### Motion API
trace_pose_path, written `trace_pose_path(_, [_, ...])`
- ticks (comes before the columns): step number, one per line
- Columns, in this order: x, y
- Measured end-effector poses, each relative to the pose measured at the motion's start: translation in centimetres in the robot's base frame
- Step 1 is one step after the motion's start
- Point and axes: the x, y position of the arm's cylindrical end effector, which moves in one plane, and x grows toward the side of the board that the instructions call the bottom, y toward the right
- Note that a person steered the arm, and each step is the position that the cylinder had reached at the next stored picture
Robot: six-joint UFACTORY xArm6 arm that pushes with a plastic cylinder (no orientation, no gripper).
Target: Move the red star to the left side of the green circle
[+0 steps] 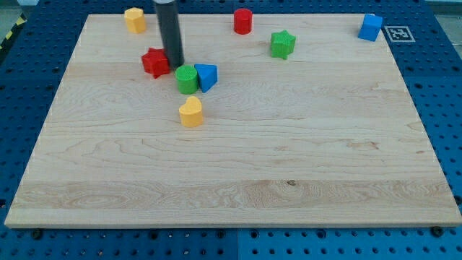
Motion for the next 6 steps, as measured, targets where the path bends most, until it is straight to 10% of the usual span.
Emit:
trace_pose_path(2, [-5.3, -0.9])
trace_pose_path(6, [3.2, -5.8])
